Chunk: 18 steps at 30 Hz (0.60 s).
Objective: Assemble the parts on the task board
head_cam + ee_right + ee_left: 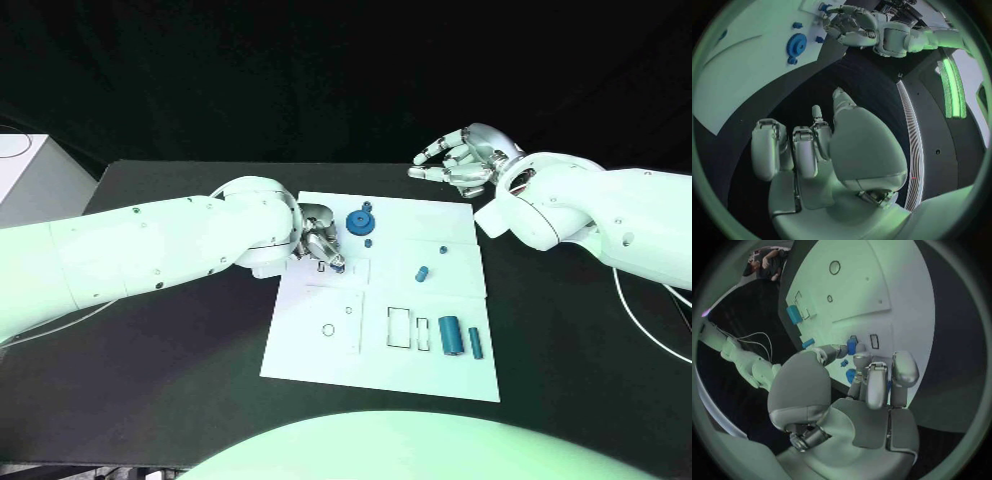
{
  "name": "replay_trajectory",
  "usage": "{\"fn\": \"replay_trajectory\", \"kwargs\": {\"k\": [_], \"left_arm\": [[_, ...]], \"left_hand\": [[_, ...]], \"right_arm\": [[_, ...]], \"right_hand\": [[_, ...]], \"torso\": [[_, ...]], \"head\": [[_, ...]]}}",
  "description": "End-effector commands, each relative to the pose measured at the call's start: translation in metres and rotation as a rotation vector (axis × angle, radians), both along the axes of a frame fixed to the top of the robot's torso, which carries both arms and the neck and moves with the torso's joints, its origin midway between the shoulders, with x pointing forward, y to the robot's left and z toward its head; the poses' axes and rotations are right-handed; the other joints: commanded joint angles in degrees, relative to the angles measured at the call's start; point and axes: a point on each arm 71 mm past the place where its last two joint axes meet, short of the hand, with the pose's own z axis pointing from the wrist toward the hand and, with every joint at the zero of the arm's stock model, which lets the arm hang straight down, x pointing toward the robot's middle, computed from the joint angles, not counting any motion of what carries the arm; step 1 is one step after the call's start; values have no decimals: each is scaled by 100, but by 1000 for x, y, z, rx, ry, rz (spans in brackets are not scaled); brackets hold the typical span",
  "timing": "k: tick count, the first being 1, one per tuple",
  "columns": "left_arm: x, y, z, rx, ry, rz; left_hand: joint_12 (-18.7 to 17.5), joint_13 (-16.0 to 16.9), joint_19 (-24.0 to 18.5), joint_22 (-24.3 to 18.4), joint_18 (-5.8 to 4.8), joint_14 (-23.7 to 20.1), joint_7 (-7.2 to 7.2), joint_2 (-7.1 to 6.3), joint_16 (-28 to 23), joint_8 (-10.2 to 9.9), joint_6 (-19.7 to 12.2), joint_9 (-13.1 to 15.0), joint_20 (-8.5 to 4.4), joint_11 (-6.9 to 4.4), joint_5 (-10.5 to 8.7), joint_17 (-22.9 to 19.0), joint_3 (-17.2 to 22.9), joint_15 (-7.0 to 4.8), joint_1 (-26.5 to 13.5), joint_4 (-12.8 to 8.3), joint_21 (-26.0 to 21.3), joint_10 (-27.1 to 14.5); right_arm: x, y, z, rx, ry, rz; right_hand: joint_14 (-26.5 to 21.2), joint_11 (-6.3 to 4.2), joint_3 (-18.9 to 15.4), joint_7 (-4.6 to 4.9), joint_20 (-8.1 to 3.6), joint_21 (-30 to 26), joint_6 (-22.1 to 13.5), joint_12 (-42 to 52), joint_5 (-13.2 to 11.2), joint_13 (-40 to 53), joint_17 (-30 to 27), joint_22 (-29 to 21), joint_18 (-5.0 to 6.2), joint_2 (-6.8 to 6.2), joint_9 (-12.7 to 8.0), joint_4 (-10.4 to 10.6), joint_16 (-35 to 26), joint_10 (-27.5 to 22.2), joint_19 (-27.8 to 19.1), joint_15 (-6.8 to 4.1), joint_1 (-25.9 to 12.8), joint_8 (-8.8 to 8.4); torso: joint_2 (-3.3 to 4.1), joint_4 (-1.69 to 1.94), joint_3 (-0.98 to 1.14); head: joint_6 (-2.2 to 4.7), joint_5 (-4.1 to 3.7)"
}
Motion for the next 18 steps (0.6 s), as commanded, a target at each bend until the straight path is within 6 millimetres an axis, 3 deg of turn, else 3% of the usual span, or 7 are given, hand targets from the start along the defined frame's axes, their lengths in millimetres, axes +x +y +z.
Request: {"fn": "replay_trajectory", "kwargs": {"k": [1,18], "left_arm": [[-1,-1,-1,21,-1,-26],[-1,-1,-2,25,-2,-25]], "left_hand": [[20,-1,26,3,-117,328,-15,75,28,34,58,10,-22,-10,33,454,1201,-30,0,-1222,17,44],[21,0,29,9,-118,328,-17,76,27,36,61,14,-23,-12,45,453,1201,-32,-7,-1226,20,47]], "right_arm": [[0,0,0,3,-5,4],[0,0,0,0,-4,3]], "right_hand": [[514,5,40,-12,37,-19,-43,-16,26,618,1219,771,29,23,8,-5,-33,-29,14,28,-56,-5],[514,5,40,-12,37,-19,-43,-16,26,618,1219,771,29,23,8,-5,-33,-29,14,28,-56,-5]], "torso": [[0,-3,-2],[1,-3,-3]], "head": [[0,5],[0,-6]]}}
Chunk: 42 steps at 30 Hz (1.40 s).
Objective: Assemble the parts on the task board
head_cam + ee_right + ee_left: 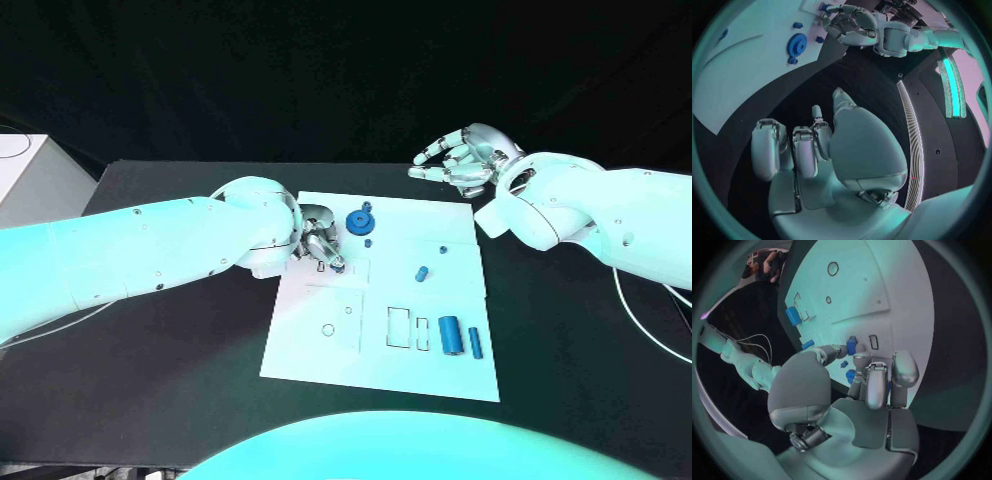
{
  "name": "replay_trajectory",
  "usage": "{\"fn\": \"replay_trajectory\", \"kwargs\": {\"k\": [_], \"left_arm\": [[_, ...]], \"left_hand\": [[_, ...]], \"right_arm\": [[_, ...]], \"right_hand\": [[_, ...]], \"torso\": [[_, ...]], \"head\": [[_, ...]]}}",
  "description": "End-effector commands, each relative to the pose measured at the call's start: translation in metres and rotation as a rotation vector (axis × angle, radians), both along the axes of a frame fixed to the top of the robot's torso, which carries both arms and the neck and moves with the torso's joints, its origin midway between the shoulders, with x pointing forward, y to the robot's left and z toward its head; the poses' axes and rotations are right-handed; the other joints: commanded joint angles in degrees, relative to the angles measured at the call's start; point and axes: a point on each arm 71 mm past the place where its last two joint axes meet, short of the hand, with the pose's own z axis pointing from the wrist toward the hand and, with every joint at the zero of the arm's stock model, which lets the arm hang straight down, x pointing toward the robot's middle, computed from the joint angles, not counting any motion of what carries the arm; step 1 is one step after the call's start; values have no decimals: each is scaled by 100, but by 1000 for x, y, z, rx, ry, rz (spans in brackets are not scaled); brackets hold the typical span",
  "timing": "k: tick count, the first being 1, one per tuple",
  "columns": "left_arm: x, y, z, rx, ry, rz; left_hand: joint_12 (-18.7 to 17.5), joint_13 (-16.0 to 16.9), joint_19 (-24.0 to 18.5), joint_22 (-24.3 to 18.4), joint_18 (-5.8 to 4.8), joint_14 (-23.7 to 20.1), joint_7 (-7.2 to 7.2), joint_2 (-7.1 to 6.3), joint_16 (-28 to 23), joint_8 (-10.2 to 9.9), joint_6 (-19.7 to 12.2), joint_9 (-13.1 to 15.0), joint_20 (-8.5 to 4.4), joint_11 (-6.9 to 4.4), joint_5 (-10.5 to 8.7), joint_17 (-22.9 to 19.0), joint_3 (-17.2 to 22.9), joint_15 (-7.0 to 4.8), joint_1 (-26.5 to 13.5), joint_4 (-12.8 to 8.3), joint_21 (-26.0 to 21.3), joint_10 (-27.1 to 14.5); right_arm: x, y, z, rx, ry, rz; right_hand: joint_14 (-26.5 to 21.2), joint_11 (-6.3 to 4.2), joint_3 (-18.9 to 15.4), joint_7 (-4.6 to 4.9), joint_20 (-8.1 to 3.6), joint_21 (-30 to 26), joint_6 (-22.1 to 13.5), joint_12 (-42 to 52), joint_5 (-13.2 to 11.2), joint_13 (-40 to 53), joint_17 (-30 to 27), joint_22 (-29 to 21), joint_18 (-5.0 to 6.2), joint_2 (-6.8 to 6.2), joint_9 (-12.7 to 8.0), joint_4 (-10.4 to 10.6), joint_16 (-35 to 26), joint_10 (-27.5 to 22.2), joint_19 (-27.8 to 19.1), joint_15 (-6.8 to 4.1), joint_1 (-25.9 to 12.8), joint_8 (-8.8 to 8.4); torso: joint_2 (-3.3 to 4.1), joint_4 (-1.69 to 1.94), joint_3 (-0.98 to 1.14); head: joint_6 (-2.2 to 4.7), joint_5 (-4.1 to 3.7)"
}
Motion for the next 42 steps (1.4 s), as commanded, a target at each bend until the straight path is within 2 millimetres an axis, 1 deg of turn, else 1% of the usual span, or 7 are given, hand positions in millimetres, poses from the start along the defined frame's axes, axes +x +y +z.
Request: {"fn": "replay_trajectory", "kwargs": {"k": [1,12,18,33,38,42], "left_arm": [[-1,-1,-1,14,5,-15],[-3,-2,-2,17,18,-25],[-3,-2,-3,16,22,-26],[-2,-2,-4,20,35,-27],[-3,-4,-5,27,58,-39],[-2,-6,-6,31,66,-44]], "left_hand": [[22,1,29,6,-118,328,-8,46,28,20,52,12,-23,7,29,453,1201,-32,8,-1226,20,26],[17,-8,26,3,-117,330,-9,48,30,21,53,15,-24,6,34,457,1201,-33,5,-1227,20,23],[17,-8,26,3,-117,330,-9,48,30,21,53,15,-24,6,34,457,1201,-33,5,-1227,20,23],[17,-8,35,17,-120,331,-11,54,33,21,54,21,-26,3,43,461,1202,-36,-2,-1233,27,25],[41,29,39,25,-123,336,-12,56,43,22,58,24,-25,3,43,480,1193,-37,-15,-1229,31,48],[72,70,56,54,-130,345,-20,82,61,24,68,33,-24,-3,35,510,1171,-38,-53,-1210,42,85]], "right_arm": [[0,0,0,0,-4,4],[0,0,0,-2,-1,5],[0,0,-1,-2,-1,5],[0,0,-1,-2,0,5],[0,0,-1,-2,1,6],[0,1,-1,-2,2,9]], "right_hand": [[514,5,40,-12,37,-19,-43,-16,27,618,1220,773,29,23,9,-5,-33,-29,13,28,-56,-5],[514,5,40,-12,37,-19,-43,-16,27,618,1220,773,29,23,9,-5,-33,-29,13,28,-56,-5],[514,5,40,-12,37,-19,-43,-16,27,618,1220,773,29,23,9,-5,-33,-29,13,28,-56,-5],[510,3,44,-14,35,-30,-45,-21,34,609,1206,767,30,21,16,-10,-42,-31,16,26,-73,4],[510,3,44,-14,35,-30,-45,-21,34,609,1206,767,30,21,16,-10,-42,-31,16,26,-73,4],[510,3,44,-14,35,-30,-45,-21,34,609,1206,767,30,21,16,-10,-42,-31,16,26,-73,4]], "torso": [[2,-3,-3],[-1,1,2],[-1,-3,-2],[1,-1,-1],[4,-3,0],[6,-6,1]], "head": [[0,-1],[0,-5],[0,-5],[0,-7],[0,-5],[0,-11]]}}
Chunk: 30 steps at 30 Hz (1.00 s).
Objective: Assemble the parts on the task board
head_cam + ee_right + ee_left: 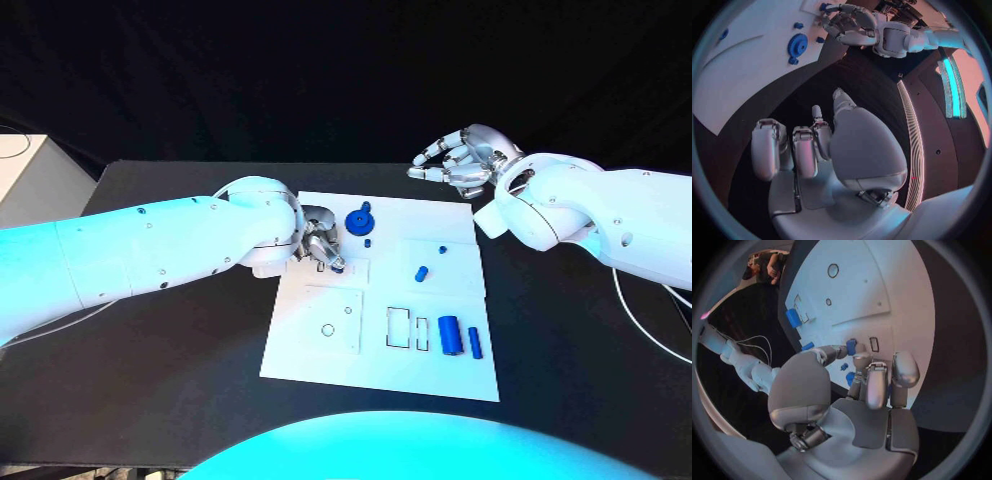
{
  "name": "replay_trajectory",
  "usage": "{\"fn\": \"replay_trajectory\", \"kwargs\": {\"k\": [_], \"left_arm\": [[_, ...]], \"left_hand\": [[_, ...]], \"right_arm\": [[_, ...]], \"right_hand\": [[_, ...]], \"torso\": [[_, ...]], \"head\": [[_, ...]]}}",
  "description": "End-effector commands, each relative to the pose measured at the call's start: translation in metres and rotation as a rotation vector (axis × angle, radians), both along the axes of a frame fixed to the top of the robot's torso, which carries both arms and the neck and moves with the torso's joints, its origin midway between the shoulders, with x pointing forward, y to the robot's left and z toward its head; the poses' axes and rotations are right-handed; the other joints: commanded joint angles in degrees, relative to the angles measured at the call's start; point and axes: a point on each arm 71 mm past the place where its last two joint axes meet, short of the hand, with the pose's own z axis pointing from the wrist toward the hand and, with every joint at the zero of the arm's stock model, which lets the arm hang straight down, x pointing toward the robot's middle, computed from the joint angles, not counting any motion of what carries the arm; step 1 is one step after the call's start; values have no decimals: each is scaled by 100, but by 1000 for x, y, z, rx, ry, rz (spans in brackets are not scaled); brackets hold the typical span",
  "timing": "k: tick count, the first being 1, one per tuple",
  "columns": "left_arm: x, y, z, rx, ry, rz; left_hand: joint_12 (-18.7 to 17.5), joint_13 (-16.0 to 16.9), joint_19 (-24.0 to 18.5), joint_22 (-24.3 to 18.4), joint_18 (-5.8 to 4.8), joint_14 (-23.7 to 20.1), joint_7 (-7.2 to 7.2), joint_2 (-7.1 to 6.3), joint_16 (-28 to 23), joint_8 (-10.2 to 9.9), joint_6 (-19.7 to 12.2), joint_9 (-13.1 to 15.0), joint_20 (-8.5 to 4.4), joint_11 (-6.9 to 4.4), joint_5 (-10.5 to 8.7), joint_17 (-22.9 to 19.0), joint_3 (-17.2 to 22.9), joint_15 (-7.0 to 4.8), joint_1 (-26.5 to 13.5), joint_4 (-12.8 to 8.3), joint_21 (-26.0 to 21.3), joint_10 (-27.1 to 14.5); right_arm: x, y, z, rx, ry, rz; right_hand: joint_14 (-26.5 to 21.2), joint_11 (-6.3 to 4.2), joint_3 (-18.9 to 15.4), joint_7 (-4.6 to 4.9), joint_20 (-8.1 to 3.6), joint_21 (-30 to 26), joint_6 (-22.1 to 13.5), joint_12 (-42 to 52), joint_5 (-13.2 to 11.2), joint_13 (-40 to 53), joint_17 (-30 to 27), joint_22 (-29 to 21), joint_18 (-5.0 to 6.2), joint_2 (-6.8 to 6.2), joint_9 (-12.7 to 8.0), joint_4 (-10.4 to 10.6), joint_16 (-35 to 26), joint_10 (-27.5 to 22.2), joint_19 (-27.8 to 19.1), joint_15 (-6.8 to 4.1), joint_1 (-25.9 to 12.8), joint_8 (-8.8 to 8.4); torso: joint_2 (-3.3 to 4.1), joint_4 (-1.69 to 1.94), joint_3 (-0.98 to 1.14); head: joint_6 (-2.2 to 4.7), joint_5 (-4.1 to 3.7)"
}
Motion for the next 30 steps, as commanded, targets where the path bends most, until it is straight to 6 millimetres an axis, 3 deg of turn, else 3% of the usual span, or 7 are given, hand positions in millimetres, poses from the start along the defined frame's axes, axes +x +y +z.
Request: {"fn": "replay_trajectory", "kwargs": {"k": [1,21,30], "left_arm": [[-4,-3,-4,15,45,-28],[-1,-5,-5,15,39,-20],[-1,-6,-5,10,31,-15]], "left_hand": [[51,46,51,37,-44,350,-21,59,34,40,52,-11,-2,-1,20,525,1162,-41,-34,-1201,44,59],[194,228,161,187,-77,382,-86,167,101,53,144,19,-13,-56,15,630,1122,-81,-181,-1169,107,250],[355,461,291,345,-112,438,-196,239,226,118,347,62,-59,-148,24,851,1119,-153,-383,-1139,172,499]], "right_arm": [[0,1,0,-1,-1,10],[-1,2,0,2,-6,13],[-1,1,0,1,-6,12]], "right_hand": [[510,3,28,-13,35,-30,-46,-20,35,609,1207,766,30,-9,6,6,-19,-31,16,26,-43,4],[511,2,31,-14,34,-32,-50,-18,37,609,1209,765,30,-9,8,4,-19,-27,17,25,-45,5],[511,2,31,-14,34,-32,-50,-18,37,609,1209,765,30,-9,8,4,-19,-27,17,25,-45,5]], "torso": [[5,-2,3],[-6,2,2],[-2,0,2]], "head": [[0,-4],[0,-14],[0,-17]]}}
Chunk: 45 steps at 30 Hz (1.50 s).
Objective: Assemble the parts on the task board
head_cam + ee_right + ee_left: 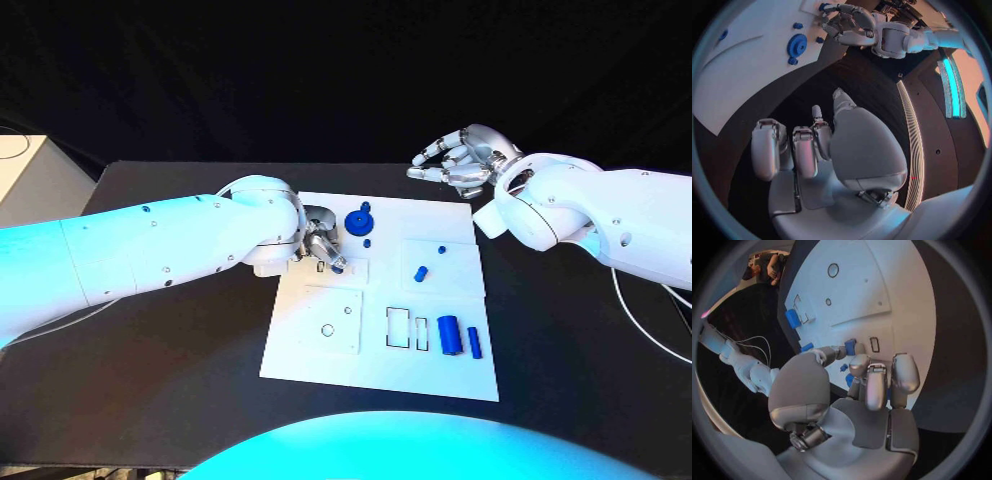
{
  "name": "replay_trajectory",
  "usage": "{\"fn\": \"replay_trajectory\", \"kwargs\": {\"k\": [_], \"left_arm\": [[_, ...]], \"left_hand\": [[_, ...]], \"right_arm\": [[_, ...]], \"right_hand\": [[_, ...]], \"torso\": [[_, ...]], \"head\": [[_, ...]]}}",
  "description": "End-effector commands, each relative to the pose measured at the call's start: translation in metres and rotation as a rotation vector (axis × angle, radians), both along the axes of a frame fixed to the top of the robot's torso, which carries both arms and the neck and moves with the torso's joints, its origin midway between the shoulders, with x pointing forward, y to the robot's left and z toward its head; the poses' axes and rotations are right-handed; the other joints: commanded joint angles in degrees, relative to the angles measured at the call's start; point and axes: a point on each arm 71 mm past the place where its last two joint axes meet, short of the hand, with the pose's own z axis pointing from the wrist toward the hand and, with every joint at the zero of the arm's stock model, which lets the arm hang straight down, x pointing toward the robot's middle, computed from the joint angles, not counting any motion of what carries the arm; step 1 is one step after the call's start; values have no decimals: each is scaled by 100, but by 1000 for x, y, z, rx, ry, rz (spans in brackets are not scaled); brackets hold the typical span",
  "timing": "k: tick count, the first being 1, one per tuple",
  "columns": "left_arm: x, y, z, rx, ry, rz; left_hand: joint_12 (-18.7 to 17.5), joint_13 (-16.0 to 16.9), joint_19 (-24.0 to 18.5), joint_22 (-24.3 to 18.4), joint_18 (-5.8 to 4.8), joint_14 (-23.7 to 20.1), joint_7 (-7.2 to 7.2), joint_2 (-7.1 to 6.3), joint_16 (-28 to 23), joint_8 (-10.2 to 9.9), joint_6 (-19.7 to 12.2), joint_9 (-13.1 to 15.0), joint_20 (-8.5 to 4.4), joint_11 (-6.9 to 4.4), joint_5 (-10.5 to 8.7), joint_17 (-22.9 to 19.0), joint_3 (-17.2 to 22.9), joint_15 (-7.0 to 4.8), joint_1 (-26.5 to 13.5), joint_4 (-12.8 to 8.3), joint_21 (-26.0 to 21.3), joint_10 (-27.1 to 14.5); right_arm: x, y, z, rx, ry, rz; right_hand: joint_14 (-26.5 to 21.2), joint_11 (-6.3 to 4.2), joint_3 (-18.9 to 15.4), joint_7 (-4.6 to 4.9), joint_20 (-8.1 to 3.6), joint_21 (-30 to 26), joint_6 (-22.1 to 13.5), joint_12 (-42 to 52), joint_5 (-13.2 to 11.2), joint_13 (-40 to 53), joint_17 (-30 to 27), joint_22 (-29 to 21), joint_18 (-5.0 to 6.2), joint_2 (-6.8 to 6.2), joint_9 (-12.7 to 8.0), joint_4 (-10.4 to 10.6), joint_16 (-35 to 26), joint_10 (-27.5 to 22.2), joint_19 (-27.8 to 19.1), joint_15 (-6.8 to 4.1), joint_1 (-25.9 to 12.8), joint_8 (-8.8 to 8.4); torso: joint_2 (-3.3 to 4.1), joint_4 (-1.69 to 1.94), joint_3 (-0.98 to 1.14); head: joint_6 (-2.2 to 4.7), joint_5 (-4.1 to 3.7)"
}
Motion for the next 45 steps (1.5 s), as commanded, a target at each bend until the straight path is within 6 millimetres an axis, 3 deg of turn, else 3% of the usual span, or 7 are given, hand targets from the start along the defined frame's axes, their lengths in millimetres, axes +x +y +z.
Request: {"fn": "replay_trajectory", "kwargs": {"k": [1,9,19,28,34,35,45], "left_arm": [[-3,-3,-3,-1,20,-13],[-3,-3,-3,-6,30,-12],[-2,-3,-3,-4,20,-9],[-1,-3,-3,-1,13,-8],[-1,-1,-3,2,9,-6],[-1,-1,-3,3,9,-6],[0,0,-3,2,2,-1]], "left_hand": [[36,29,52,25,-116,462,-177,29,56,45,212,17,-3,-16,13,870,1135,-55,-74,-1118,26,58],[83,106,73,43,-124,490,-233,121,122,54,322,21,-25,-58,-17,995,1065,-87,-190,-1083,25,177],[52,67,74,44,-125,482,-236,121,109,36,323,18,-27,-61,-49,965,998,-91,-239,-1065,19,172],[-9,5,57,-5,-122,467,-277,2,93,-11,305,37,-21,-82,-145,928,269,-106,-488,-788,-50,146],[-3,18,69,-20,-122,466,-293,-60,94,-54,367,25,-31,-91,-183,928,-409,-115,-593,-430,-85,123],[1,25,74,-23,-123,468,-290,-93,98,-62,391,24,-34,-85,-208,935,-680,-114,-610,-305,-93,120],[0,29,75,-34,-121,467,-290,-71,98,-100,401,14,-39,-92,-234,934,-1039,-117,-491,-117,-111,108]], "right_arm": [[0,1,0,1,-6,10],[0,0,0,0,-4,8],[0,0,0,1,-5,7],[0,-1,0,3,-6,7],[0,-1,0,4,-7,6],[0,-1,0,4,-7,6],[-1,-2,0,5,-7,5]], "right_hand": [[511,2,31,7,34,-32,-29,-18,37,609,1210,763,30,-9,8,4,-19,-27,17,25,-45,5],[510,2,35,7,34,-47,-32,-24,42,602,1205,754,33,-8,10,2,-21,-33,12,25,-46,6],[507,3,37,7,33,-63,-36,-34,49,593,1197,744,36,-7,10,2,-26,-43,6,25,-46,6],[502,5,33,11,34,-97,-50,-60,55,568,1179,724,44,-13,9,7,-35,-70,-9,26,-59,1],[498,10,22,16,35,-125,-71,-70,56,558,1167,708,49,-23,9,14,-42,-82,-19,30,-92,-4],[498,10,22,16,35,-125,-71,-70,56,558,1167,708,49,-23,9,14,-42,-82,-19,30,-92,-4],[494,14,10,20,37,-139,-83,-76,52,550,1156,701,51,-27,11,21,-49,-92,-24,33,-133,-5]], "torso": [[4,0,-2],[2,0,-8],[3,7,-8],[-1,4,-7],[-2,2,-8],[-1,2,-8],[-1,5,-9]], "head": [[1,-4],[1,-9],[1,-26],[1,-35],[1,-38],[1,-39],[1,-43]]}}
